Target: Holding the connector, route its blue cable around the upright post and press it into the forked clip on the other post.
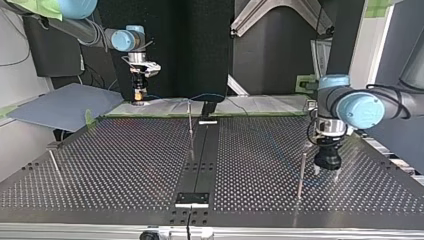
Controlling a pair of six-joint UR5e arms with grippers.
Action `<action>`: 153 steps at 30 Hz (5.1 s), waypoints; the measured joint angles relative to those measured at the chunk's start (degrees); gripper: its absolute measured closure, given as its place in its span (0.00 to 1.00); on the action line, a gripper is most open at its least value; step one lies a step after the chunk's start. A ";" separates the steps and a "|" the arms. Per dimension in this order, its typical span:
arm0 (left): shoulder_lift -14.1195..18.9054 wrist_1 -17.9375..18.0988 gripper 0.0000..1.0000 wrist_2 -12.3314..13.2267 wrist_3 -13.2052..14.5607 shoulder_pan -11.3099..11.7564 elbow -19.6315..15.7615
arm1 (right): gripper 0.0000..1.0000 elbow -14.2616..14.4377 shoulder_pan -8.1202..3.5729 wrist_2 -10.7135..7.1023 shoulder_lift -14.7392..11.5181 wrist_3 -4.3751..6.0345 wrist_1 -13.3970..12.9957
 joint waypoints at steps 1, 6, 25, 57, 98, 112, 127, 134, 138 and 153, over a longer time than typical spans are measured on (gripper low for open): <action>0.12 -0.43 0.00 -0.04 0.41 -0.06 0.00 | 1.00 0.00 0.00 0.00 0.00 0.00 0.01; 0.38 -2.86 0.00 -1.17 2.75 -0.25 0.00 | 1.00 -0.02 0.00 0.01 0.01 0.01 0.02; 2.96 -11.12 0.00 -1.91 7.57 -0.73 -0.09 | 1.00 -0.12 0.03 -0.02 0.00 0.04 0.09; 7.24 -15.79 0.00 -1.79 8.67 -2.25 -0.66 | 1.00 -0.37 0.39 -0.03 0.01 0.00 0.58; 22.91 -29.65 0.00 5.22 13.63 -2.22 3.70 | 1.00 -0.81 0.89 -0.15 0.01 0.02 1.30; 19.74 -32.12 0.00 8.42 14.73 -4.10 5.41 | 1.00 -0.81 1.11 -0.24 0.01 0.06 1.44; 18.40 -38.76 0.00 6.46 18.12 -4.64 7.44 | 1.00 -0.81 1.11 -0.23 0.02 0.08 1.52; 18.26 -39.38 0.00 5.69 18.47 -4.66 7.46 | 1.00 -0.81 1.13 -0.23 0.02 0.09 1.54; 18.25 -39.41 0.00 5.69 18.48 -4.69 7.47 | 1.00 -0.81 1.13 -0.24 0.01 0.09 1.53; 18.16 -40.71 0.00 4.81 18.03 -5.16 7.40 | 1.00 -0.81 1.37 -0.23 0.01 0.09 1.67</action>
